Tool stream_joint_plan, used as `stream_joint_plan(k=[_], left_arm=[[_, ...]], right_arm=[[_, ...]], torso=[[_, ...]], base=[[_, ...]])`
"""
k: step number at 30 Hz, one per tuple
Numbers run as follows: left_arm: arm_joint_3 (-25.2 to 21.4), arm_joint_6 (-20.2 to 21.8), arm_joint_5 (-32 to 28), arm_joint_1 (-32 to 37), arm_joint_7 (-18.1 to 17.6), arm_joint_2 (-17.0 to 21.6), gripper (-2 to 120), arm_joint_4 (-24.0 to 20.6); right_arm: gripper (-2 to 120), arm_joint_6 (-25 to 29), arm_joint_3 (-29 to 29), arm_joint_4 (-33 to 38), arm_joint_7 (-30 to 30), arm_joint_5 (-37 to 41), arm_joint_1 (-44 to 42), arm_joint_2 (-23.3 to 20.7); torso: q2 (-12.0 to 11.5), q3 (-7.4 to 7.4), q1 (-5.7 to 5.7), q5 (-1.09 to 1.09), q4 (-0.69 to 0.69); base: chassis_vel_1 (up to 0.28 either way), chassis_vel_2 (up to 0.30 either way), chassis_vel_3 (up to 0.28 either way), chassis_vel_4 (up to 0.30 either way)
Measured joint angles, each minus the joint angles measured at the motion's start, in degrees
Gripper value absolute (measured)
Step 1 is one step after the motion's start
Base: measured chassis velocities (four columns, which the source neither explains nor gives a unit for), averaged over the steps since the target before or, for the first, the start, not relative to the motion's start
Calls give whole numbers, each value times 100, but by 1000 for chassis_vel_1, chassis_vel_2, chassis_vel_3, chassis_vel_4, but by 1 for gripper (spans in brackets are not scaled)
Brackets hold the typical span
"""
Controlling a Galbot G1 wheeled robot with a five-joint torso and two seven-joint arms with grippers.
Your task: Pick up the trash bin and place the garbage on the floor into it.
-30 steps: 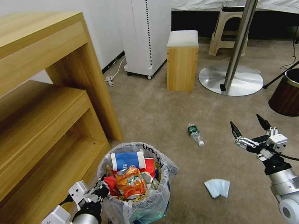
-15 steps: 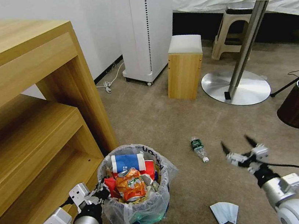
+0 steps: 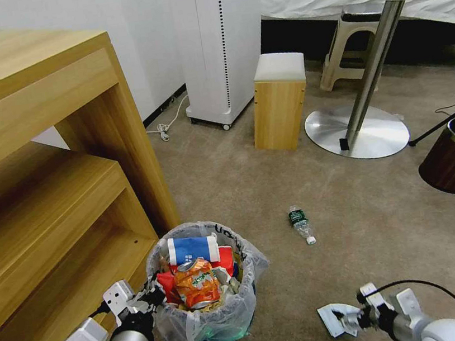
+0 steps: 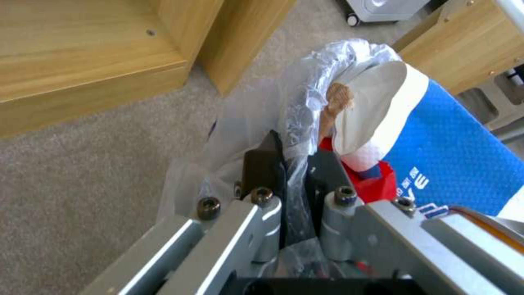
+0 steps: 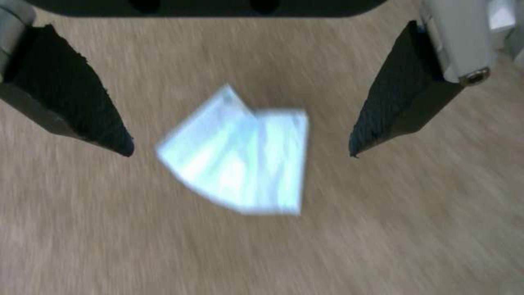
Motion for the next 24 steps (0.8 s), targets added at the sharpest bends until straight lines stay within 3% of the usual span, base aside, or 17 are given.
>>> stream_joint_plan(k=[16, 24], left_arm=[[113, -21, 45, -107, 12, -73, 3, 1], [86, -16, 20, -154, 19, -58, 3, 2]], right_arm=[[100, 204, -338, -1228, 315, 455, 853, 281], [73, 204, -664, -1706, 342, 360, 1152, 491]], torso=[[0, 0, 0, 0, 0], [0, 0, 0, 0, 0]], base=[[0, 0, 0, 0], [0, 0, 0, 0]])
